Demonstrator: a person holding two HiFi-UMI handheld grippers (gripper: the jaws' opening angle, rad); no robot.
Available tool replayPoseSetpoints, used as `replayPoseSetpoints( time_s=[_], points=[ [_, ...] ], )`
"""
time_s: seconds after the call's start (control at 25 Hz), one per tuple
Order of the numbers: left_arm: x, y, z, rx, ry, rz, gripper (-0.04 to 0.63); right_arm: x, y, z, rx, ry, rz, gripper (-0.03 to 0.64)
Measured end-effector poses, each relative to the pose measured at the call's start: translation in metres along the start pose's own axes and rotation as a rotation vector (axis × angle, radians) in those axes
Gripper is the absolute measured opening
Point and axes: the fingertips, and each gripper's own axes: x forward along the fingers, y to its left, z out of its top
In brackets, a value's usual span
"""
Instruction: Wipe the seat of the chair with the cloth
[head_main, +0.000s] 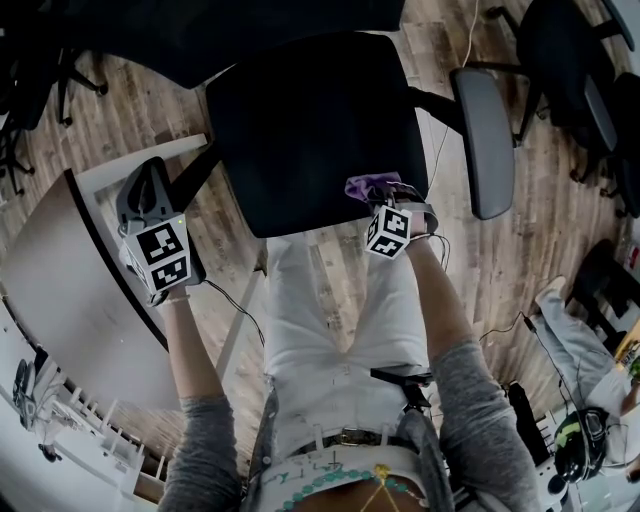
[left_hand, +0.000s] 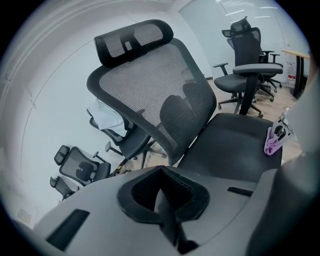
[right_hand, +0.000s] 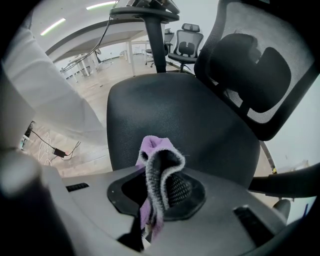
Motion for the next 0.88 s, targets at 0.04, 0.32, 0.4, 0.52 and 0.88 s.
replayPoseSetpoints(
  time_s=[0.04, 0.32, 0.4, 0.52, 0.88],
  points=[
    [0.0, 0.0, 0.001, -0.002, -0.003, 0.001, -0.002, -0.001, -0.002, -0.002, 0.002, 0.001, -0.006, 0.052],
    [-0.002, -0.001, 0.001, 0.006, 0.0, 0.01, -0.002, -0.012, -0.013, -0.021, 0.035, 0.008, -0.04, 0.052],
    [-0.002, 0.0, 0.002, 0.003, 0.0, 0.007, -0.001, -0.014, -0.015, -0.025, 0.039, 0.01, -0.047, 0.052],
    [-0.002, 0.0, 0.001, 0.0, -0.002, 0.004, -0.002, -0.017, -0.017, -0.03, 0.057, 0.004, -0.057, 0.052],
    [-0.003, 0.0, 0.001, 0.01, 0.003, 0.016, -0.002, -0.034, -0.031, -0.059, 0.17, -0.016, -0.103, 0.052]
  ],
)
